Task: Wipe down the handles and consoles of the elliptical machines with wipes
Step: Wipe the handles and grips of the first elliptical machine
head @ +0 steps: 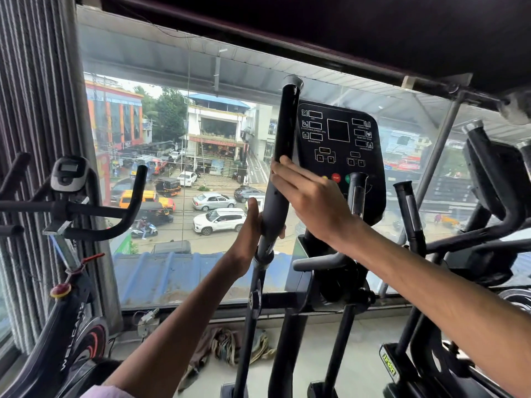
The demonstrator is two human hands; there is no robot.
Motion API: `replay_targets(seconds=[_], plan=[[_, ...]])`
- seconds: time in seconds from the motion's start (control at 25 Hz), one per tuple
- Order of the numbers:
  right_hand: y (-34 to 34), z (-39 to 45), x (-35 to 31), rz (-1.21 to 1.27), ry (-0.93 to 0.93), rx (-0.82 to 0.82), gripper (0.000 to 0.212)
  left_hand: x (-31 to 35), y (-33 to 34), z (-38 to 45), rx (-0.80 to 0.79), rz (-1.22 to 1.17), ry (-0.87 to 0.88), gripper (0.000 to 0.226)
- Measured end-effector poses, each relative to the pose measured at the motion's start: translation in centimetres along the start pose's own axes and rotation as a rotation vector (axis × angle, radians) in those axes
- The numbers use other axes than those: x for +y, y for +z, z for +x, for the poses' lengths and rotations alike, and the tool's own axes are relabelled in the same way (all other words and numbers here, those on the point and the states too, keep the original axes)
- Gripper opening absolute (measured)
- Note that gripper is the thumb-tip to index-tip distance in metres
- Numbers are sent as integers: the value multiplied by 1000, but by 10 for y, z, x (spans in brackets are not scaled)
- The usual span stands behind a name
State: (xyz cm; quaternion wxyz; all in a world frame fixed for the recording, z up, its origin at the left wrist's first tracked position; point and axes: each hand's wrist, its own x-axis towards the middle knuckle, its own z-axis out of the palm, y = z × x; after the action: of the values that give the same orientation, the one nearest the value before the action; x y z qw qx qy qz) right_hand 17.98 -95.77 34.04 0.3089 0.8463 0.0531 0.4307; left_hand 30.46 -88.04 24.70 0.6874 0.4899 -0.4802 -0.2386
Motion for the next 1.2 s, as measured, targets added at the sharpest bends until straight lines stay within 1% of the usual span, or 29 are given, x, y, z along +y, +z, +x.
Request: replay_targets(seconds=[0.08, 0.2, 0.28, 0.36, 0.44, 0.48, 0.56, 0.6, 0.64, 0.72, 0.8, 0.84, 0.88, 0.92, 0.96, 1.0, 1.04, 1.08, 1.12, 1.2], plan=[[-5, -6, 10, 62, 12, 14, 34, -2, -1, 1, 16, 13, -12, 93], [-8, 19, 22, 96, 163, 53, 36, 0, -1, -1, -2, 21, -17, 93], [-8, 36, 16, 71, 206, 15, 34, 1, -2, -1, -11, 42, -33, 95], [-3, 33, 1, 40, 194, -17, 31, 5, -2, -4, -16, 40, -41, 99], [0, 11, -14, 20, 95, -8, 29, 7, 1, -6, -17, 39, -3, 99], [-1, -3, -18, 4, 1, 8, 26, 8, 4, -7, 7, 19, 2, 93], [-3, -22, -15, -59, -186, 63, 24, 12, 8, -10, 59, -41, -49, 74], [-4, -25, -9, -68, -221, 81, 26, 11, 7, -9, 58, -55, -55, 76], [-3, -22, -2, -60, -200, 88, 27, 6, 4, -6, 32, -39, -27, 84], [-2, -5, 11, -51, -79, 88, 29, 2, -2, -3, -28, -2, -6, 97], [-2, 18, 10, -67, -4, 26, 29, 3, -4, -2, -59, 47, -6, 100], [0, 25, 4, -71, -15, -12, 29, 3, -3, -4, -62, 47, 5, 99], [2, 28, -7, -61, -50, -47, 29, 5, -2, -6, -39, 31, 17, 94], [6, 24, -20, -55, -106, -83, 27, 3, -1, -7, -5, -9, 31, 83], [9, 16, -32, -66, -175, -104, 23, 5, 2, -10, 38, -53, 28, 68], [9, 5, -41, -90, -239, -104, 20, 5, 3, -11, 65, -102, 9, 56], [7, -7, -44, -104, -295, -93, 19, 5, 3, -13, 78, -134, -39, 55], [3, -18, -42, -105, -343, -63, 19, 4, 1, -13, 82, -174, -72, 62], [-2, -26, -34, -104, -389, -14, 20, 5, 1, -14, 63, -219, -78, 71], [-12, -31, -12, -118, -447, 60, 21, 4, -2, -10, -25, -294, -43, 86]])
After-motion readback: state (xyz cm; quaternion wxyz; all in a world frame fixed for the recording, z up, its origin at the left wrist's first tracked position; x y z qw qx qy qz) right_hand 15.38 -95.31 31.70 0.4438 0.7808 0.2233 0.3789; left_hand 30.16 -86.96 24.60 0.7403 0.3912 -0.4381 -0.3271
